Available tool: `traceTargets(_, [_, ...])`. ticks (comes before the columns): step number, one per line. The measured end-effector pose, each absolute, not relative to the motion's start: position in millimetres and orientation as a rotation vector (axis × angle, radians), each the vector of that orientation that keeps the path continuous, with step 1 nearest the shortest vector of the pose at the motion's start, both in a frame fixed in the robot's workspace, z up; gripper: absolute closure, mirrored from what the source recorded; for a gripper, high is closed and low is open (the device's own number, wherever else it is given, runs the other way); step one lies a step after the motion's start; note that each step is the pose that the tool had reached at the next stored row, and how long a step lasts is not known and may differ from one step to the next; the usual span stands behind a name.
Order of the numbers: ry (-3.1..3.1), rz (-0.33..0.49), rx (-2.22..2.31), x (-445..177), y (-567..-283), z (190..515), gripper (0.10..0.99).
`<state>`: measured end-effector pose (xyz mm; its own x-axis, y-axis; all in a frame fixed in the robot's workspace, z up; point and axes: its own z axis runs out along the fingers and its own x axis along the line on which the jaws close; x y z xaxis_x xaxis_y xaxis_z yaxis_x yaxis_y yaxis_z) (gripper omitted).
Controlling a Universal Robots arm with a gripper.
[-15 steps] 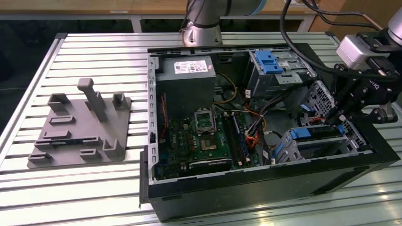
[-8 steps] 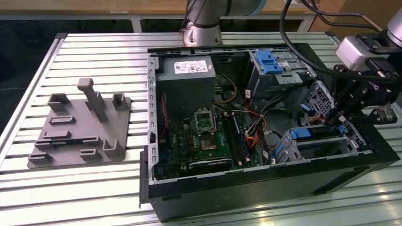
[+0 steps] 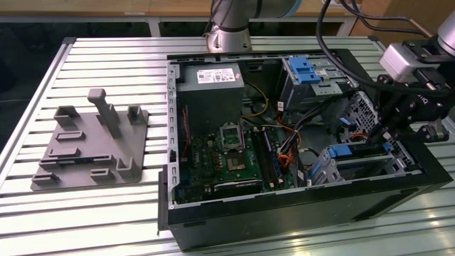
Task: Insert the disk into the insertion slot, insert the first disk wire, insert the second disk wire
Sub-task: 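Insert the first disk wire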
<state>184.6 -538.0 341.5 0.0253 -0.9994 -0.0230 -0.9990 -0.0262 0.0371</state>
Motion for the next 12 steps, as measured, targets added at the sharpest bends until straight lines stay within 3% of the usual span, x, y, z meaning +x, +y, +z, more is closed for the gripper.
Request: traceTargets(12, [-2.185,-0.066,2.242,185.2,-538.6,337.6,0.918])
